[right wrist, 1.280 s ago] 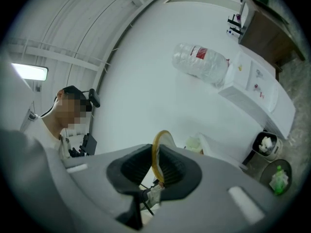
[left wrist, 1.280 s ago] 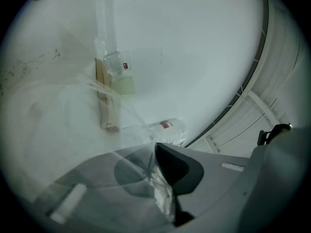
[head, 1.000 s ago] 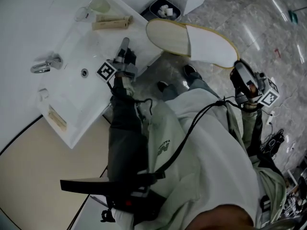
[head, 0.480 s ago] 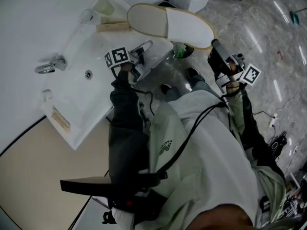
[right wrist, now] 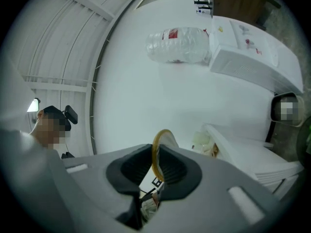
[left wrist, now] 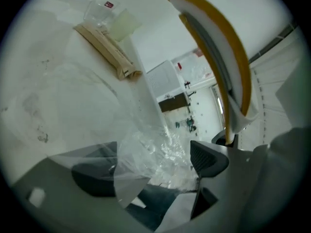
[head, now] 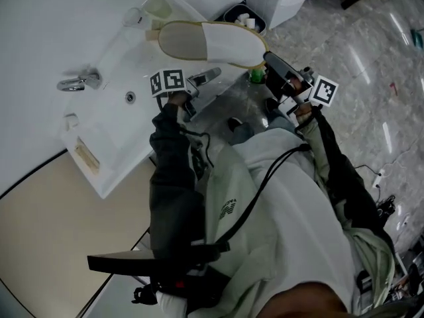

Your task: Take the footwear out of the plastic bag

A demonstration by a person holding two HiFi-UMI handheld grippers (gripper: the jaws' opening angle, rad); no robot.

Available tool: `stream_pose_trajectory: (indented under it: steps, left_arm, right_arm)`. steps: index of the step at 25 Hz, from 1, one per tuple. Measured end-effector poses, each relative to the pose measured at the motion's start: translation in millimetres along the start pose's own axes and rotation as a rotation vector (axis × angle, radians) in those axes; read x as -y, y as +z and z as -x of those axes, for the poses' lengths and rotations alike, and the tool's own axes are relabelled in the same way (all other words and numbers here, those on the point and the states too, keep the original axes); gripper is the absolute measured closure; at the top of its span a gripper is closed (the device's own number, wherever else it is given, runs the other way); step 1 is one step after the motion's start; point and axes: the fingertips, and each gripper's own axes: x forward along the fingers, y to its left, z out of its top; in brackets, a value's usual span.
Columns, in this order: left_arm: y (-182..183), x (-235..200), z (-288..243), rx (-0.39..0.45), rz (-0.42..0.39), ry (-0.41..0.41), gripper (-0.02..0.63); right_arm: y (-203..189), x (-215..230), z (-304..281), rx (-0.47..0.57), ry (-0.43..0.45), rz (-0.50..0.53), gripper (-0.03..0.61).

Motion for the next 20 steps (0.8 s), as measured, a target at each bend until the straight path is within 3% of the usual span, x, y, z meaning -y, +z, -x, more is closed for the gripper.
stream_pose_trajectory:
  steps: [2,3,5,7,10,13,16,20]
  left_arm:
    - [-17.7,-18.1,-0.3,-0.212,-0.095,0.136,0.148]
    - [-31.0,-28.6,5.9,-0.356,-0.171,0.23,0.198]
    - [-53.4,-47.0,28.1,-0.604,-0.323,0.395,0.196]
    - [-62.2,-52.5,42.9,-0.659,-0.371,0.426,0.187]
    - [-60.1,-46.3,42.6,-0.516,-0.282,0.301,0.187]
    - [-21.9,-46.5,38.1,-0.236,-0.191,0.234,0.182]
    - [6.9,-30.3,45.1,0.016,-0.092,0.148,0.122]
    - [17.2,-7.9,72.1,0.228,-0.097,0.086,0.115]
  right_arm:
    - [-5.1,5.4,-6.9,-0.016,-0.003,-0.016,0.529]
    - [-6.9,7.7,-9.8,-0.023,-0.004,-0.025,0.529]
    - [-8.8,11.6,-11.8,-0.023,-0.007,-0.038,0.529]
    - [-8.3,14.9,-9.4,-0.011,-0.011,-0.041,0.529]
    - [-8.4,19.7,-12.4,-0.008,-0.005,-0.048,0.529]
    - [-14.5,26.1,-19.8,-0.005,-0.019,-0.063,0.529]
    - [-23.4,34.5,-20.5,0.002,-0.059,-0.068,0.529]
    - [-38.9,55.0,-9.1,-0.002,-0.109,-0.132,0.529]
